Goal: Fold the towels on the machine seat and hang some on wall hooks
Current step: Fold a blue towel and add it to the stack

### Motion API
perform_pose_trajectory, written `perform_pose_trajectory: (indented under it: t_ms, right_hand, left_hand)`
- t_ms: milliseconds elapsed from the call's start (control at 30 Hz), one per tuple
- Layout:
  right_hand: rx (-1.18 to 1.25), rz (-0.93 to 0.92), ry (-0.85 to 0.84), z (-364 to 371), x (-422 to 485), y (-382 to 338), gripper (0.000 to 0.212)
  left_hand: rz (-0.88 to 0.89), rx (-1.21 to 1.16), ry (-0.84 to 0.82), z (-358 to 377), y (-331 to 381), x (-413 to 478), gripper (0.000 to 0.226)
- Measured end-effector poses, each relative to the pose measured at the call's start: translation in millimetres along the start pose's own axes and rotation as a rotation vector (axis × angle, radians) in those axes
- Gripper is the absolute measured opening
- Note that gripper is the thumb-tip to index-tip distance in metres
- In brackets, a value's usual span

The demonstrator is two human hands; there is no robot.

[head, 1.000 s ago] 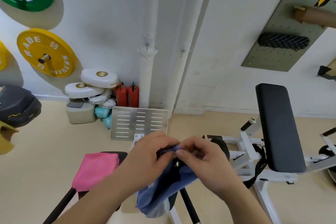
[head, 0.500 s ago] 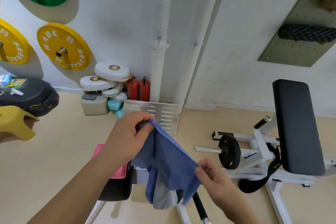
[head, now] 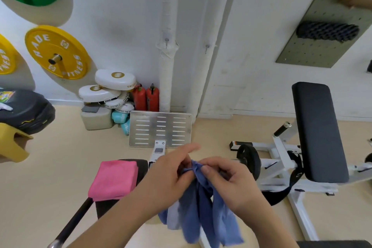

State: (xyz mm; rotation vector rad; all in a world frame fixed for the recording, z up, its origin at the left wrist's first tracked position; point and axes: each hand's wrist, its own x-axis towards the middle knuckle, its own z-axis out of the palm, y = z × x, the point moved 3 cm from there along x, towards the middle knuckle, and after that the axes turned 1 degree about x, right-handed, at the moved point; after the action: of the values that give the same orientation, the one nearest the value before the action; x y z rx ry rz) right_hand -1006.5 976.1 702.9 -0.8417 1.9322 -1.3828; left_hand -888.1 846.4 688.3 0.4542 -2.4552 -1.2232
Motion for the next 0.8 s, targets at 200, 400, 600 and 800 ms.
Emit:
perform_pose_trajectory:
  t_ms: [200,400,600,800]
  right_hand:
    - [-0.092,0.073,-0.024,-14,-9,23,0.03]
    - [0.079,0.144,0.172,-33,-23,43,0.023]
    - [0.174,0.211,0.422,-44,-20,40,0.013]
    - [0.06,0.177,0.466,-36,-27,31,0.021]
  left_hand:
    - [-0.084,0.012,0.103,-11,-5,-3,0.025]
    - [-0.23,-0.001,0.082,-21,-27,-1,0.023]
    - [-0.565,-0.033,0.154,-19,-57,5,0.005]
    - [-0.568,-0.135,0.141,-14,-31,4,0.026]
